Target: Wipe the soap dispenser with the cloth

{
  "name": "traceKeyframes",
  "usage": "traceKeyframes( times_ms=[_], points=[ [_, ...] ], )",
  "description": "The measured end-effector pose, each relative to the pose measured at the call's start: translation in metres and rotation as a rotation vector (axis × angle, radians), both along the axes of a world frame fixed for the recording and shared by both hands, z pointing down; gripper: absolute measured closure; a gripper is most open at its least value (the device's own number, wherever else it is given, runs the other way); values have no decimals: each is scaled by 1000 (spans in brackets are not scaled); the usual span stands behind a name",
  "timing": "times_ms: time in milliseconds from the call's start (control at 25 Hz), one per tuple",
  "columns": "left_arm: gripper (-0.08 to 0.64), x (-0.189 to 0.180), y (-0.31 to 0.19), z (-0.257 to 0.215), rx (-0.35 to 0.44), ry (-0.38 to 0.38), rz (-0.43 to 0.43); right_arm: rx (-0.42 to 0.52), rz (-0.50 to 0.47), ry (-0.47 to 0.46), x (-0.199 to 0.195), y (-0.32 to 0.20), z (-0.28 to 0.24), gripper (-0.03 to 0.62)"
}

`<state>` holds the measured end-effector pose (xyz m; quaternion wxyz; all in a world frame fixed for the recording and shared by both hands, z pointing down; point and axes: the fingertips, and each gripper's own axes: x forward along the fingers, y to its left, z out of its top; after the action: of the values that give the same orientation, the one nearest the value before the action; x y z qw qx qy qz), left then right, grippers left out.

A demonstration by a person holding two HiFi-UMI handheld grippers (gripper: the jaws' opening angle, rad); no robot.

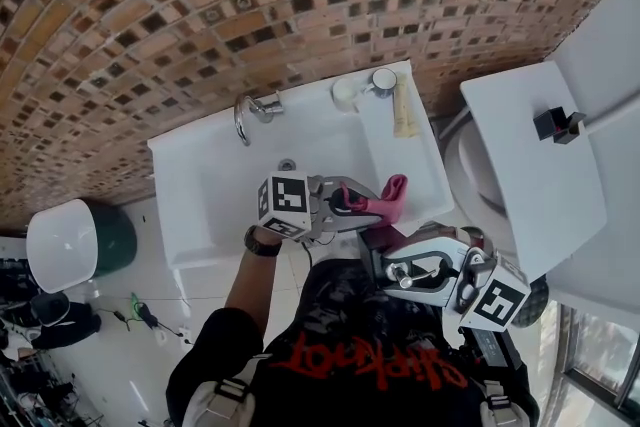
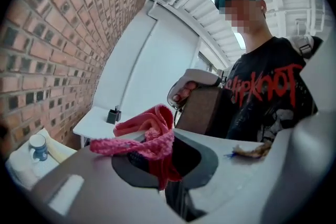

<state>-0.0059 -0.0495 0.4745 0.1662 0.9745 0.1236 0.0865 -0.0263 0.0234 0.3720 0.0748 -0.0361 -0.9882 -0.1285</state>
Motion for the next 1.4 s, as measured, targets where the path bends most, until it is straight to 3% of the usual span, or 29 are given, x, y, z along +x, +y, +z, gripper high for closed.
traceKeyframes(
  times_ms=[120,320,560,760,1000,1160,1400],
  points=[
    [518,-1,-6,12,-32,10,-19,19,-5,-33,7,1,-14,440],
    [518,3,0,3,9,4,-22,-14,33,-7,7,-7,2,440],
    [518,3,12,-58,44,153,16,-5,78,119,-4,-16,48,440],
    [518,-4,11,-82,-38,275,3,6,110,121,-2,-20,52,440],
    [518,-11,-9,-35,-130,225,-109,5,105,47,12,-23,25,440],
    [518,-19,-22,-11,-189,222,-212,-24,164,-5,30,-30,16,439],
    [518,-25,-29,37,-171,-29,-292,10,191,2,34,-33,12,440]
  ],
)
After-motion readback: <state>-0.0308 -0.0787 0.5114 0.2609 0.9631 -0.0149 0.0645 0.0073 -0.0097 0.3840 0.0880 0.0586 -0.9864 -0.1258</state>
